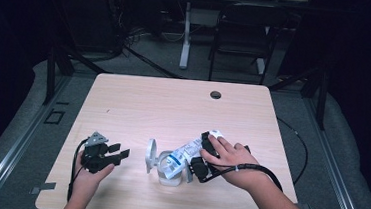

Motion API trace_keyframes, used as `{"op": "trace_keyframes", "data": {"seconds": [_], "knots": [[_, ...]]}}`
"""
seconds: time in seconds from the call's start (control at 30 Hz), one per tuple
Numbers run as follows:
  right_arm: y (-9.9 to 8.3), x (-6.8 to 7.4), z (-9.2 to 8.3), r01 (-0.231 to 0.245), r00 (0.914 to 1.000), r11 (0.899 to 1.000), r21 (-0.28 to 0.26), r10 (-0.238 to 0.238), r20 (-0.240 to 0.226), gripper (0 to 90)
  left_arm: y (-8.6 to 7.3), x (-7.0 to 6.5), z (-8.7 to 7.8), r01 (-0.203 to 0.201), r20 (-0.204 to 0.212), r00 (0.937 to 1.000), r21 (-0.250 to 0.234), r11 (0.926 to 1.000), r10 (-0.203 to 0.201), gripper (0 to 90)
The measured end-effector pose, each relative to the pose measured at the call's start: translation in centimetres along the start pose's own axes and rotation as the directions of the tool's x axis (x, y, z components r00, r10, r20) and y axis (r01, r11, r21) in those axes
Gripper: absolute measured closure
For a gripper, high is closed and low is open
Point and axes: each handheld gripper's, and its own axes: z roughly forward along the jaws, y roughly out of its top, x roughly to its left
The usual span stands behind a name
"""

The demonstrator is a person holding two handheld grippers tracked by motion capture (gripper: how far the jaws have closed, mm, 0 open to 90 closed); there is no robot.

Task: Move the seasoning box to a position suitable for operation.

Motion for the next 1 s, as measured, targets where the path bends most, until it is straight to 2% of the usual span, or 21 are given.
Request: {"op": "trace_keyframes", "data": {"seconds": [0.47,0.57,0.6,1.0], "knots": [[0.03,0.01,-0.04,0.001,1.0000,1.000,-0.003,-0.001,0.001,43.8,0.01,-0.02,0.02,-0.001,0.003,1.0000,0.003,1.0000,0.001,52.0],[0.13,-0.07,-0.19,0.015,0.9998,1.000,0.013,-0.015,0.008,44.0,-0.01,-0.05,0.07,-0.001,-0.002,1.0000,-0.003,1.0000,0.001,52.0],[0.05,0.03,-0.05,0.002,1.0000,1.000,-0.007,-0.002,0.006,44.0,0.00,-0.03,0.06,-0.001,-0.001,1.0000,-0.002,1.0000,0.001,52.0],[0.14,0.02,-0.16,0.019,0.9997,1.000,0.008,-0.019,0.015,44.2,-0.01,0.00,0.04,0.000,-0.001,1.0000,-0.001,1.0000,0.000,52.0]]}}
